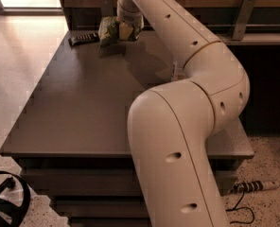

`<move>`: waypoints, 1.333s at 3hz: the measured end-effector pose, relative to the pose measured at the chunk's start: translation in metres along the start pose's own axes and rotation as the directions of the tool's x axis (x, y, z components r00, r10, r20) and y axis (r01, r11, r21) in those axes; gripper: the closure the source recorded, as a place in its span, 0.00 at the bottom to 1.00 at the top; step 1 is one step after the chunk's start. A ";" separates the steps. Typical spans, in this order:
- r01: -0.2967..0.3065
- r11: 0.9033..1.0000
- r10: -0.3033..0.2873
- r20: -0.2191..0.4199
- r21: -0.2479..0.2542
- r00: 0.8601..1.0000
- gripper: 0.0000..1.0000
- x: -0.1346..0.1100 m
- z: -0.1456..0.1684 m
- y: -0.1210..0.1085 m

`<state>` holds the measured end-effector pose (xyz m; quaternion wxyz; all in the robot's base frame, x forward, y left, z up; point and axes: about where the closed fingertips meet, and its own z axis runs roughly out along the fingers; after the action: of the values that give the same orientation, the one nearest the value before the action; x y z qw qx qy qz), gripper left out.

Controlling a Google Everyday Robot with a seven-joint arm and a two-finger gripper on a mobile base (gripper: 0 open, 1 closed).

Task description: Move green jalapeno chip bag near rxbar chocolate

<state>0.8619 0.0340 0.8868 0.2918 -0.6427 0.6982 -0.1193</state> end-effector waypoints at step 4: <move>0.004 1.000 -0.004 -0.006 -0.018 1.000 0.00 0.000 0.013 0.007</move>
Offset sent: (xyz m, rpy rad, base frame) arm 0.0005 0.0009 -0.0033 -0.0017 0.0038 0.0008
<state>0.8635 0.0380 0.8722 0.2835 -0.6463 0.6989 -0.1155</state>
